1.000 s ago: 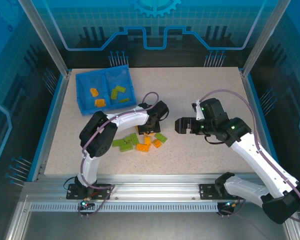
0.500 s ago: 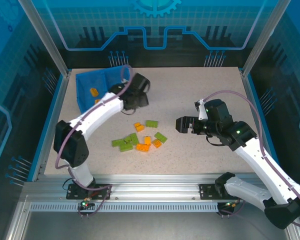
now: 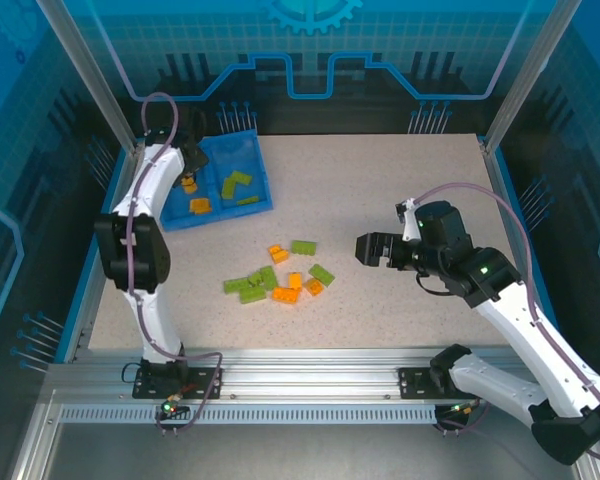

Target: Sort the legos into containers by color

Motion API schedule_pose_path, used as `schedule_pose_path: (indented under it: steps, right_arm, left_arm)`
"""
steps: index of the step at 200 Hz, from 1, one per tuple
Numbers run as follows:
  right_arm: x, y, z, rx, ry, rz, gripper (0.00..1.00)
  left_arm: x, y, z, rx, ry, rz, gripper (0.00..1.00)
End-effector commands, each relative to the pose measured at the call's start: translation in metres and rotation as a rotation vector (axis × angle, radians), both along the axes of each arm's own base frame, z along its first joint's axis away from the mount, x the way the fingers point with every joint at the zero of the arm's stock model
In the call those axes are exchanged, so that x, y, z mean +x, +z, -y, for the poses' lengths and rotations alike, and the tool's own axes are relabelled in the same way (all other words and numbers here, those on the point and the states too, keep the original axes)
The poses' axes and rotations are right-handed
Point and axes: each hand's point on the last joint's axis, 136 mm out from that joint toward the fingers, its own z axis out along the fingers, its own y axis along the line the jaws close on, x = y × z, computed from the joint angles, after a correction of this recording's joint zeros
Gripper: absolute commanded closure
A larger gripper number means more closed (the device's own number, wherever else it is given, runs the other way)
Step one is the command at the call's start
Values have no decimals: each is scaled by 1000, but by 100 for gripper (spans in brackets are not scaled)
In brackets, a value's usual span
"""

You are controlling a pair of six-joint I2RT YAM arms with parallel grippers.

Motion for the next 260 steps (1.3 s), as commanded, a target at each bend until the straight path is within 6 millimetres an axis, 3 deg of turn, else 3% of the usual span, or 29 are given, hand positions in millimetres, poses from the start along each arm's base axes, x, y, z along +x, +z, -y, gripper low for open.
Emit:
schedule_pose_path:
  steps: [1, 52, 82, 102, 121, 153, 174, 203, 232, 260]
  right_arm:
    - [-5, 1, 12, -10, -41, 1, 0]
    - [-6, 6, 14, -11, -47, 8, 0]
    - [-3, 7, 10, -1, -37, 4, 0]
    - [-1, 7, 7, 8, -32, 2, 0]
    - [0, 7, 4, 16, -28, 0, 0]
    - [3, 7, 1, 19, -23, -2, 0]
    - [5, 7, 1, 15, -25, 1, 0]
    - [10, 2, -3, 16, -17, -2, 0]
    - [17, -5, -12, 20, 6, -29, 0]
    - [22, -11, -21, 30, 27, -52, 0]
  left_arm:
    - [3, -24, -8, -37, 66, -57, 46]
    - [-3, -36, -21, -53, 119, -68, 33]
    - [-6, -17, -18, -74, 76, -22, 31]
    - [-10, -1, -14, -81, 47, 12, 24]
    - [-17, 12, -12, -84, 26, 32, 18]
    - [-34, 41, -1, -120, -19, 98, 17]
    - [-59, 55, 24, -204, -89, 155, 17]
    - [-110, 49, 76, -194, -251, 137, 17]
    - [-170, 2, 135, -204, -437, -2, 17]
    - [-216, -44, 175, -229, -525, -152, 17]
